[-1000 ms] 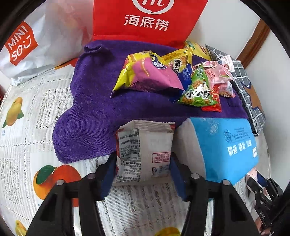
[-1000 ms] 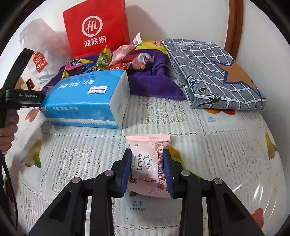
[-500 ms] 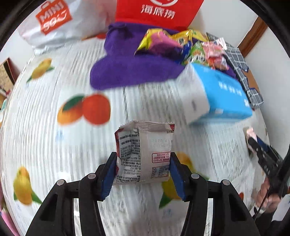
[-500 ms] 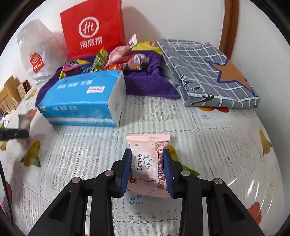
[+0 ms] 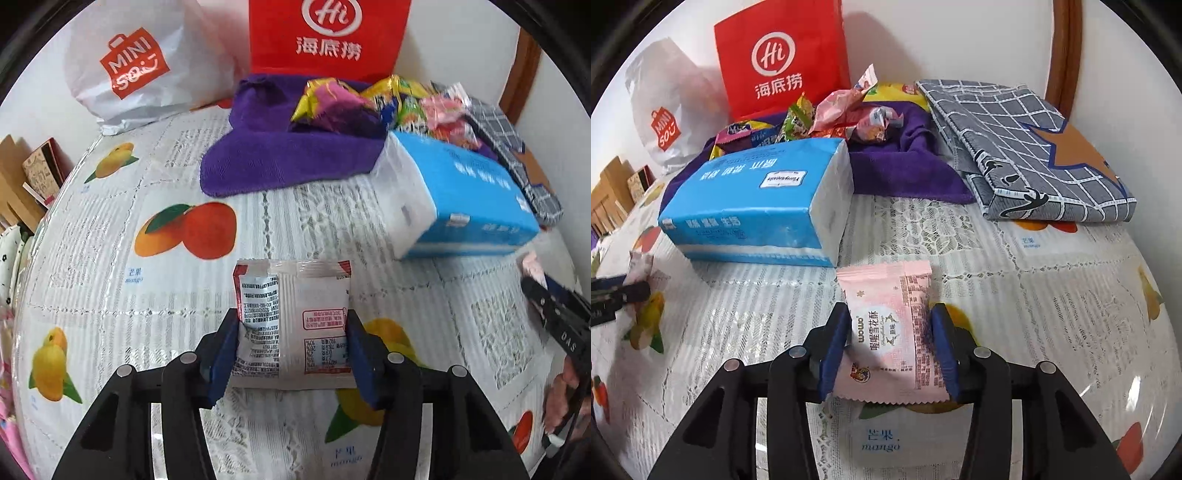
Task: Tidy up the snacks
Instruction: 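Lift both held packets off the sheet and hold them up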
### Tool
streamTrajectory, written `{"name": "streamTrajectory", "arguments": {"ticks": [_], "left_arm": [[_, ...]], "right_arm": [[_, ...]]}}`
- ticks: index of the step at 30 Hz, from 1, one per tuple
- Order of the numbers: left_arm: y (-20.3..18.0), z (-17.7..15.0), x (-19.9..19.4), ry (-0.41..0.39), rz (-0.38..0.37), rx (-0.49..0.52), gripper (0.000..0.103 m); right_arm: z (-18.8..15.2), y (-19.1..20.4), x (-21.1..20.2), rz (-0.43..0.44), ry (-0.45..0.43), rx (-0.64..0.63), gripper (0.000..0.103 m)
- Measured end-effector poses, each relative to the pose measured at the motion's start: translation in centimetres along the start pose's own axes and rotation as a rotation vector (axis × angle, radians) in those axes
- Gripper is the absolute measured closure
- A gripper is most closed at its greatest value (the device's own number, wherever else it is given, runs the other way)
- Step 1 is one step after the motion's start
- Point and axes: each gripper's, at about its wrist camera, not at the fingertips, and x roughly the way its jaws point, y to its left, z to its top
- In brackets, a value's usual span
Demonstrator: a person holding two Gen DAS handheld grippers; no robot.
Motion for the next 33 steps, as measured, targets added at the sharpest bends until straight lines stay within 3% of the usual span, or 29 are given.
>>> {"name": "streamTrajectory", "arguments": {"ticks": [10, 12, 29, 33], "left_arm": [[-1.0, -0.6, 0.4, -0.112, 0.046, -0.007, 0.049], [-1.2, -0.9, 0.4, -0.139, 0.061, -0.013, 0.049], [-1.2, -1.1, 0.6, -0.135, 0.056, -0.015, 0.043], [-1.2, -1.1, 0.4, -0.140, 0.054, -0.018, 0.049]], "right_arm": [[0.0, -0.3, 0.0, 0.006, 0.004, -0.003, 0.056], [0.0, -0.3, 0.1, 0.022, 0.006, -0.004, 0.051], [0.1, 0.2, 0.2, 0.018, 0.008, -0.019, 0.048], [0.1, 0.1, 0.2, 0.021, 0.004, -0.011, 0.055]]}}
